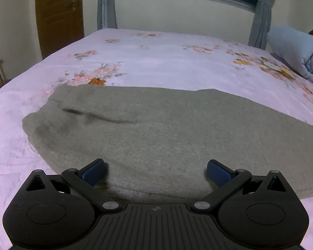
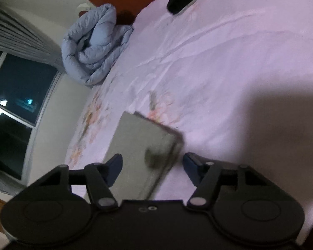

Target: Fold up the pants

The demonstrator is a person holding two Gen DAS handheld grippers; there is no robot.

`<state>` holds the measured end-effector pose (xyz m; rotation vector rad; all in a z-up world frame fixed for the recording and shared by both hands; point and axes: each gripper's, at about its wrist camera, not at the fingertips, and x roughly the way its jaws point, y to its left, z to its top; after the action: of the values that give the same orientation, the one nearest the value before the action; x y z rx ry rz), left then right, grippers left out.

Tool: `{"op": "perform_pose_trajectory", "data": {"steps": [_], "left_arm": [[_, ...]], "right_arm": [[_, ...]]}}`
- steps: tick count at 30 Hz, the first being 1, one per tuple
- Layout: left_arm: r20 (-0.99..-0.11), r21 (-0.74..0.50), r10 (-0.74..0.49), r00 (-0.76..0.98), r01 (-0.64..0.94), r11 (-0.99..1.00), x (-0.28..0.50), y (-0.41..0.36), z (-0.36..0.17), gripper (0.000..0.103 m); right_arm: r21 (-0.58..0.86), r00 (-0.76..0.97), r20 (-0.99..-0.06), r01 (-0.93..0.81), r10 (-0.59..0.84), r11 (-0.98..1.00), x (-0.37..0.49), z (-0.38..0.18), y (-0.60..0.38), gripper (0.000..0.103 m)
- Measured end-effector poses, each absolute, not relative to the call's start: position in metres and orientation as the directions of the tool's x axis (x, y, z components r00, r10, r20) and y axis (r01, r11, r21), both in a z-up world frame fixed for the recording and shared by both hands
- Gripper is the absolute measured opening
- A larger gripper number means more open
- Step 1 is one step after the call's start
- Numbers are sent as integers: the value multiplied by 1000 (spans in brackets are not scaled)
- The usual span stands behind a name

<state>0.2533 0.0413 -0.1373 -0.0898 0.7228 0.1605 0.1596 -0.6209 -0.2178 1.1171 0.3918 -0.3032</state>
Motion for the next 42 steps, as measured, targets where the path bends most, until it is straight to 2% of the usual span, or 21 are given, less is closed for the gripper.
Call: {"op": "perform_pose_trajectory", "data": {"steps": [1, 2, 3, 4, 8, 13, 18, 23, 27, 30, 32, 33, 36, 39, 42], "left_arm": [[-663, -30, 121, 738, -187, 982, 253, 42, -138, 103], [-665, -32, 121, 737, -191, 981, 253, 44, -138, 103], [-668, -35, 119, 734, -191, 981, 253, 45, -139, 103], [-668, -34, 119, 734, -190, 981, 253, 46, -139, 103], [-667, -31, 111, 737, -176, 984, 250, 51, -138, 103], [-661, -52, 119, 741, -204, 978, 247, 67, -139, 103], [-658, -87, 127, 742, -242, 966, 236, 95, -139, 103], [-655, -122, 135, 743, -280, 952, 223, 128, -142, 103], [-654, -129, 147, 742, -302, 945, 215, 150, -146, 103], [-657, -133, 164, 736, -327, 936, 209, 165, -149, 103], [-662, -143, 165, 731, -339, 930, 205, 175, -152, 103], [-661, -143, 171, 730, -347, 927, 203, 178, -153, 103], [-664, -143, 177, 727, -355, 924, 200, 187, -157, 103], [-669, -138, 182, 721, -360, 923, 203, 188, -161, 103], [-667, -144, 179, 724, -360, 922, 207, 186, -161, 103]], "right_arm": [[798, 887, -462, 427, -24, 426, 165, -218, -618, 47], [787, 882, -472, 425, -7, 448, 169, -218, -616, 22], [778, 878, -479, 428, -6, 460, 171, -217, -615, 5], [770, 874, -487, 436, -12, 466, 172, -216, -613, 2], [669, 868, -494, 421, -57, 612, 179, -186, -592, 2], [551, 881, -472, 331, -41, 766, 198, -143, -550, 2], [473, 894, -446, 195, 42, 859, 229, -107, -486, 2], [460, 881, -433, 34, 191, 887, 265, -91, -401, 2], [465, 815, -458, -121, 355, 877, 291, -103, -312, 2], [447, 703, -555, -198, 444, 872, 305, -141, -246, 2], [393, 633, -644, -209, 430, 896, 309, -169, -217, 2], [383, 628, -658, -197, 416, 902, 309, -178, -213, 3], [442, 641, -624, -182, 447, 878, 305, -180, -225, 3], [426, 642, -617, -212, 454, 879, 312, -174, -231, 3], [420, 610, -633, -248, 477, 873, 313, -179, -225, 13]]}}
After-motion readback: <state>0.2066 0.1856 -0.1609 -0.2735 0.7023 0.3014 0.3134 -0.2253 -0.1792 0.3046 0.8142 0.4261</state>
